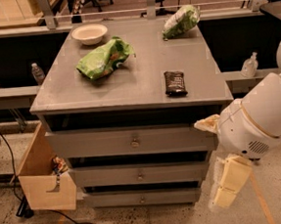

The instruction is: Open top drawer

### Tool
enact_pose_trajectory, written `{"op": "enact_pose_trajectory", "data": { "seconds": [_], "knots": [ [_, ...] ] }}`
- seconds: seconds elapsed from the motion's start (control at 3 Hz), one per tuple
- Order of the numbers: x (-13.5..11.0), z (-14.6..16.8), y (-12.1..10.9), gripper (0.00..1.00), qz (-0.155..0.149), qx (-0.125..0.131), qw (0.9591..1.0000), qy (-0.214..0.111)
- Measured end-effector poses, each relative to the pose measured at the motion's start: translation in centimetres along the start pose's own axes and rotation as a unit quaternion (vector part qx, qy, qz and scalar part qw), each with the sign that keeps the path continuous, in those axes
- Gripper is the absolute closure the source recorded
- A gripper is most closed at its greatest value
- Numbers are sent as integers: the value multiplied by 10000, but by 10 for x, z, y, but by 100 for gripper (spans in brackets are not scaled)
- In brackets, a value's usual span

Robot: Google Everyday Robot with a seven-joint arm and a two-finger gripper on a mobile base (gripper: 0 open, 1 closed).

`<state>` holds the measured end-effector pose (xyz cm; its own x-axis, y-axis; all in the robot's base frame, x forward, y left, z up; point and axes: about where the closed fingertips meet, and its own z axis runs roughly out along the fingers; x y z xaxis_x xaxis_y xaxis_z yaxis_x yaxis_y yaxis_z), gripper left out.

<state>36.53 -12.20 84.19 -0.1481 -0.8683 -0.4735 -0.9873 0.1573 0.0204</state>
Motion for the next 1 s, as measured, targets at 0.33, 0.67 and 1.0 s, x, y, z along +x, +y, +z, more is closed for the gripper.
{"op": "enact_pose_trajectory", "data": {
  "seconds": [0.33, 0.67, 1.0],
  "knots": [
    [7, 11, -12, 0, -207, -20, 9996, 166],
    [27, 38, -40, 0, -476, -38, 9976, 497],
    [55, 59, -85, 0, -696, 164, 9937, 866]
  ]
}}
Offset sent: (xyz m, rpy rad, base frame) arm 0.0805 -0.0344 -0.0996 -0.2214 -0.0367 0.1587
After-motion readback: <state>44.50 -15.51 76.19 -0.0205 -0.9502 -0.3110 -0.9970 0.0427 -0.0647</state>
